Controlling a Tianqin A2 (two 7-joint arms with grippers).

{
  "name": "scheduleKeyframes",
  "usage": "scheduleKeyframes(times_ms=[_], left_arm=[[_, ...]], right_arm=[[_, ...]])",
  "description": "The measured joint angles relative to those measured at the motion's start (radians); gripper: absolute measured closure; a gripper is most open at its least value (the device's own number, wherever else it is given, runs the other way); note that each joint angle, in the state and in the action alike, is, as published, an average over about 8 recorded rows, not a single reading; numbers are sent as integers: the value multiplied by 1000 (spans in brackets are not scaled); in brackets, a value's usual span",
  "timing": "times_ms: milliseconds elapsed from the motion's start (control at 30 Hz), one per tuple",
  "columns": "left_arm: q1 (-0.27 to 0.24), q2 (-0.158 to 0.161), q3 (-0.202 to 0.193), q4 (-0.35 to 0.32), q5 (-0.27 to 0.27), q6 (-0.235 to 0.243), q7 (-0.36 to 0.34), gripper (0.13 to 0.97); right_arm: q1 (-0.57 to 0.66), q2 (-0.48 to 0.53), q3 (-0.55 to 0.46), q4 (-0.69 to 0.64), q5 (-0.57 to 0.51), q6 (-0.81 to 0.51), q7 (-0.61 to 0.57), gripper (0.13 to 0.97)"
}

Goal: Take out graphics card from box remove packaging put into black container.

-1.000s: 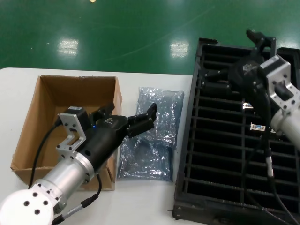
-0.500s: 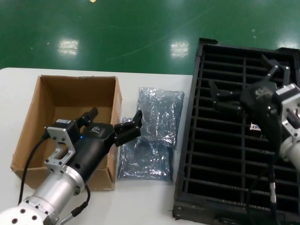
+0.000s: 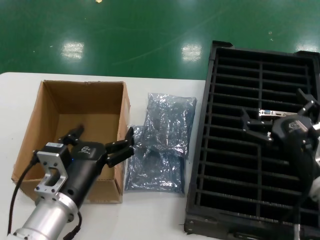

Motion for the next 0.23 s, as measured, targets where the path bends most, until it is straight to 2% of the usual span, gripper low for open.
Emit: scheduleKeyframes(times_ms=[233], left_arm=[[33, 1, -15, -11, -38, -31, 76, 132]], right_arm=[[-55, 4, 14, 12, 55, 33, -29, 129]])
